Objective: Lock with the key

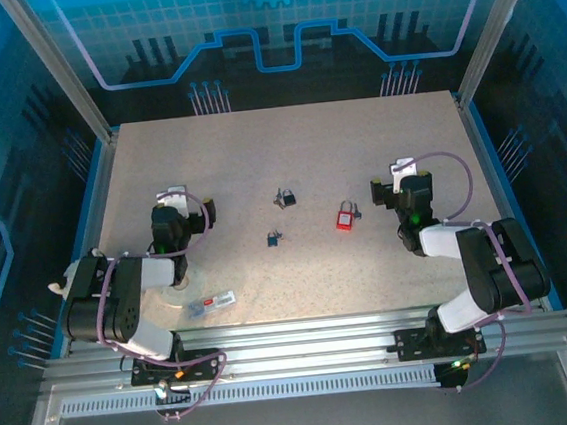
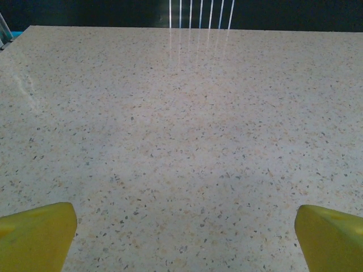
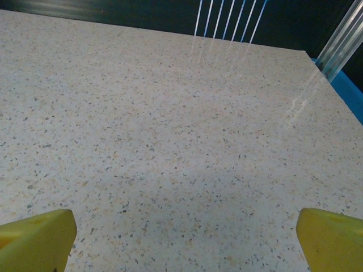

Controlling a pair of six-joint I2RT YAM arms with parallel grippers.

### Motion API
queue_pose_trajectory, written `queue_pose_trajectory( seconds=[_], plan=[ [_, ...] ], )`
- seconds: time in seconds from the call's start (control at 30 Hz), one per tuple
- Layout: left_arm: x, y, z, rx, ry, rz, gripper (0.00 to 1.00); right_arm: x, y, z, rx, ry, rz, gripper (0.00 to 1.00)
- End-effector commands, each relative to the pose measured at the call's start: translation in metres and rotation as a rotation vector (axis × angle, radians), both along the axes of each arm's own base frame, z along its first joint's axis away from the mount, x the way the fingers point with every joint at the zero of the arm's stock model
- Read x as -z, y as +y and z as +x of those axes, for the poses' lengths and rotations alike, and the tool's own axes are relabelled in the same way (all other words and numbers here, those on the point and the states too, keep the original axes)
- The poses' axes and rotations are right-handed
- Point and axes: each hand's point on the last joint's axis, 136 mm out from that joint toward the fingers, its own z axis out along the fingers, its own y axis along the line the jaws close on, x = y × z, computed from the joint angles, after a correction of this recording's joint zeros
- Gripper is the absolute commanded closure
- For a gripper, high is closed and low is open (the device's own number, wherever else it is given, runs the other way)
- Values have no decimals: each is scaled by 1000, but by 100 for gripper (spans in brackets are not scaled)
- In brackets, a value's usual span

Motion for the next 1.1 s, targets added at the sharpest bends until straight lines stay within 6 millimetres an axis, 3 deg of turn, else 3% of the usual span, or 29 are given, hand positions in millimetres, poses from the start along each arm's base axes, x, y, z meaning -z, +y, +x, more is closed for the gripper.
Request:
queue_pose_trajectory(
  seconds=[0.0, 0.33, 0.6, 1.07],
  plan=[
    [-1, 2, -1, 1, -25, -14, 1, -2, -2, 5, 6, -5, 16, 0],
    [-3, 1, -1, -3, -32, -7, 1, 2, 16, -14, -92, -106, 3, 0],
    [-1, 2, -1, -9, -28, -5, 1, 4, 4, -6, -44, -83, 30, 0],
    [-1, 3, -1, -7, -26, -12, 1, 2, 7, -8, -47, -98, 10, 0]
  ],
)
